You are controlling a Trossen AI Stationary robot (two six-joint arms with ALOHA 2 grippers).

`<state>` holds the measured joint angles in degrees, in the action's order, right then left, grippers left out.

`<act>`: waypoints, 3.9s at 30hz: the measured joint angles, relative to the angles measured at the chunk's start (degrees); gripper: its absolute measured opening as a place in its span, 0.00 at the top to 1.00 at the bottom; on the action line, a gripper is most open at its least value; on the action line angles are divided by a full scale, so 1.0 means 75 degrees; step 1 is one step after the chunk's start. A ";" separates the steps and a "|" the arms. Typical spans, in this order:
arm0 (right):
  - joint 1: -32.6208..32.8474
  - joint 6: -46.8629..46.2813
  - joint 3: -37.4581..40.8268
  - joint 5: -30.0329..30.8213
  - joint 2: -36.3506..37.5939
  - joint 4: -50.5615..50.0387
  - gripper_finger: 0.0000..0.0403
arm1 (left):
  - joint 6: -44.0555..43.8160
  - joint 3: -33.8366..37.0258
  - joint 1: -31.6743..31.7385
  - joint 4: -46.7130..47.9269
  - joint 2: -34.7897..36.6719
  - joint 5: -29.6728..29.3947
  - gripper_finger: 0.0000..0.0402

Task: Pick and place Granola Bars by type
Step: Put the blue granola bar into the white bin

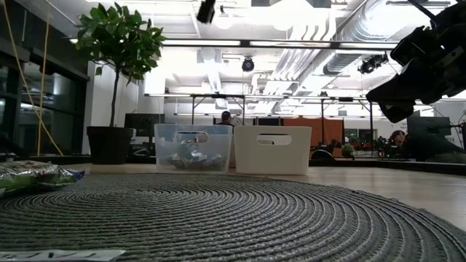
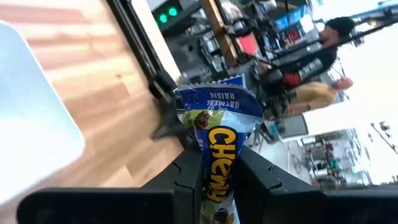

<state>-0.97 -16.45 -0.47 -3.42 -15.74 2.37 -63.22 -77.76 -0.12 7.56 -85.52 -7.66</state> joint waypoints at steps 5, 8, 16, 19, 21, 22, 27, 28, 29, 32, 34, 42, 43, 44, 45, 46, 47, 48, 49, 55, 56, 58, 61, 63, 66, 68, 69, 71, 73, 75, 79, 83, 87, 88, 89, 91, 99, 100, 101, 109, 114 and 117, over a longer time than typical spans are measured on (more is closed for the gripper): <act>0.0000 0.0000 0.0000 -0.0001 0.0002 0.0001 1.00 | -0.0106 0.0000 0.0672 0.0012 -0.0340 0.0465 0.85; 0.0000 0.0000 0.0000 0.0000 -0.0004 0.0014 1.00 | -0.0325 -0.0014 0.0921 -0.0186 -0.0793 0.0950 0.85; 0.0000 0.0000 -0.0003 -0.0003 -0.0001 0.0003 1.00 | -0.0635 -0.0087 0.1374 -0.0574 -0.2041 0.1819 0.85; 0.0000 0.0000 0.0000 -0.0001 0.0005 -0.0001 1.00 | -0.0601 -0.0282 0.1504 -0.0503 -0.2464 0.1987 0.85; 0.0000 0.0001 0.0000 -0.0002 -0.0029 0.0049 1.00 | -0.0477 -0.0395 0.1663 0.0052 -0.2613 0.2088 0.85; 0.0000 0.0000 0.0000 -0.0003 -0.0038 0.0022 1.00 | -0.0385 -0.0531 0.1718 0.0193 -0.2734 0.2121 0.85; 0.0002 0.0002 0.0000 -0.0001 -0.0101 0.0025 1.00 | 0.0141 -0.1236 0.1984 0.1367 -0.3195 0.2096 0.85; 0.0000 0.0000 0.0000 0.0000 -0.0103 0.0037 1.00 | 0.0251 -0.1386 0.2001 0.1547 -0.3265 0.1981 0.85; 0.0000 0.0000 0.0000 0.0000 -0.0103 0.0026 1.00 | 0.0387 -0.1510 0.2048 0.1906 -0.3293 0.1901 0.85; 0.0000 0.0000 -0.0002 -0.0001 -0.0100 0.0033 1.00 | 0.0692 -0.1976 0.2078 0.2401 -0.3514 0.1658 0.85; 0.0000 0.0000 -0.0003 -0.0003 -0.0100 0.0033 1.00 | 0.0853 -0.2260 0.2078 0.2866 -0.3632 0.1565 0.85; 0.0000 0.0000 -0.0001 0.0000 -0.0098 0.0004 1.00 | 0.0972 -0.2763 0.2070 0.3685 -0.4197 0.1367 0.85; 0.0000 0.0000 0.0000 -0.0001 -0.0100 0.0006 1.00 | 0.0968 -0.2766 0.2070 0.3677 -0.4234 0.1372 0.85; 0.0000 0.0000 -0.0002 -0.0002 -0.0098 0.0006 1.00 | 0.0968 -0.2780 0.2070 0.3677 -0.4259 0.1376 0.85; 0.0000 0.0000 0.0000 0.0000 -0.0100 0.0003 1.00 | 0.0970 -0.2789 0.2070 0.3665 -0.4276 0.1384 0.85; 0.0000 0.0000 0.0000 -0.0003 -0.0097 0.0006 1.00 | 0.0970 -0.2789 0.2070 0.3666 -0.4278 0.1387 0.85; 0.0000 0.0000 0.0000 -0.0002 -0.0097 0.0004 1.00 | 0.0970 -0.2789 0.2067 0.3673 -0.4285 0.1378 0.85; 0.0000 0.0000 0.0000 0.0000 -0.0100 0.0003 1.00 | 0.0970 -0.2789 0.2067 0.3658 -0.4290 0.1340 0.85; 0.0000 0.0000 -0.0002 0.0000 -0.0099 0.0003 1.00 | 0.0970 -0.2789 0.2067 0.3647 -0.4290 0.1293 0.85; 0.0000 0.0000 -0.0001 -0.0003 -0.0099 0.0003 1.00 | 0.1005 -0.2789 0.2070 0.3590 -0.4290 0.1270 0.85; 0.0000 0.0001 0.0000 0.0000 -0.0099 0.0003 1.00 | 0.1005 -0.2789 0.2067 0.3595 -0.4290 0.1279 0.84; 0.0000 0.0001 -0.0003 0.0000 -0.0097 0.0003 1.00 | 0.1011 -0.2789 0.2067 0.3593 -0.4290 0.1282 0.84; 0.0000 0.0000 -0.0001 -0.0002 -0.0097 0.0003 1.00 | 0.1073 -0.2789 0.2067 0.3606 -0.4290 0.1282 0.81; 0.0000 0.0001 -0.0001 0.0000 -0.0099 0.0003 1.00 | 0.1192 -0.2789 0.2067 0.3614 -0.4290 0.1282 0.77; 0.0000 0.0000 -0.0002 0.0000 -0.0097 0.0003 1.00 | 0.1218 -0.2786 0.2067 0.3654 -0.4290 0.1282 0.70; 0.0000 0.0000 -0.0001 -0.0001 -0.0098 0.0003 1.00 | 0.1218 -0.2786 0.2067 0.3650 -0.4290 0.1282 0.65; 0.0000 0.0000 -0.0002 -0.0001 -0.0098 0.0003 1.00 | 0.1217 -0.2786 0.2067 0.3644 -0.4290 0.1282 0.63; 0.0000 0.0000 -0.0001 0.0000 -0.0100 0.0003 1.00 | 0.1226 -0.2786 0.2067 0.3645 -0.4290 0.1282 0.59; 0.0000 0.0000 0.0000 0.0000 -0.0100 0.0003 1.00 | 0.1323 -0.2786 0.2067 0.3642 -0.4290 0.1282 0.56; 0.0000 0.0000 0.0000 -0.0001 -0.0100 0.0003 1.00 | 0.1418 -0.2786 0.2067 0.3642 -0.4290 0.1231 0.54; 0.0001 0.0000 -0.0001 -0.0002 -0.0100 0.0003 1.00 | 0.1658 -0.2783 0.2067 0.3551 -0.4290 0.1166 0.51; 0.0000 0.0000 0.0000 -0.0003 -0.0097 0.0003 1.00 | 0.1846 -0.2781 0.2070 0.3392 -0.4285 0.1384 0.51; 0.0000 0.0000 0.0000 -0.0002 -0.0097 0.0003 1.00 | 0.2158 -0.2780 0.2067 0.3346 -0.4050 0.1601 0.51; 0.0000 0.0000 -0.0001 -0.0001 -0.0100 0.0002 1.00 | 0.2236 -0.2780 0.2067 0.3369 -0.3957 0.1643 0.51; 0.0000 0.0000 0.0000 -0.0001 -0.0099 0.0002 1.00 | 0.2300 -0.2780 0.2067 0.3438 -0.3847 0.1684 0.51; 0.0000 0.0002 0.0000 -0.0003 -0.0100 0.0001 1.00 | 0.2393 -0.2779 0.2051 0.3477 -0.3619 0.1690 0.51; 0.0000 0.0000 0.0000 -0.0003 -0.0097 0.0003 1.00 | 0.2396 -0.2780 0.1689 0.3616 -0.2322 0.1175 0.52; 0.0000 0.0000 0.0000 -0.0003 -0.0099 0.0001 1.00 | 0.2397 -0.2780 0.1600 0.3659 -0.2158 0.1165 0.52; 0.0000 0.0000 0.0000 -0.0002 -0.0100 0.0000 1.00 | 0.2394 -0.2780 0.1494 0.3813 -0.1982 0.1143 0.52; 0.0000 0.0000 -0.0002 -0.0002 -0.0102 0.0014 1.00 | 0.1798 -0.2777 -0.0108 0.5335 -0.0833 -0.0061 0.52; 0.0000 0.0000 0.0000 0.0000 -0.0097 -0.0005 1.00 | 0.0565 -0.2780 -0.1348 0.6347 -0.0256 -0.1732 0.52; 0.0000 0.0000 -0.0002 0.0000 -0.0096 0.0001 1.00 | -0.0498 -0.2783 -0.2089 0.7094 -0.0052 -0.2519 0.52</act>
<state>-0.97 -16.45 -0.49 -3.42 -16.46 2.38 -66.95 -98.63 -15.79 60.76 -85.91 -26.55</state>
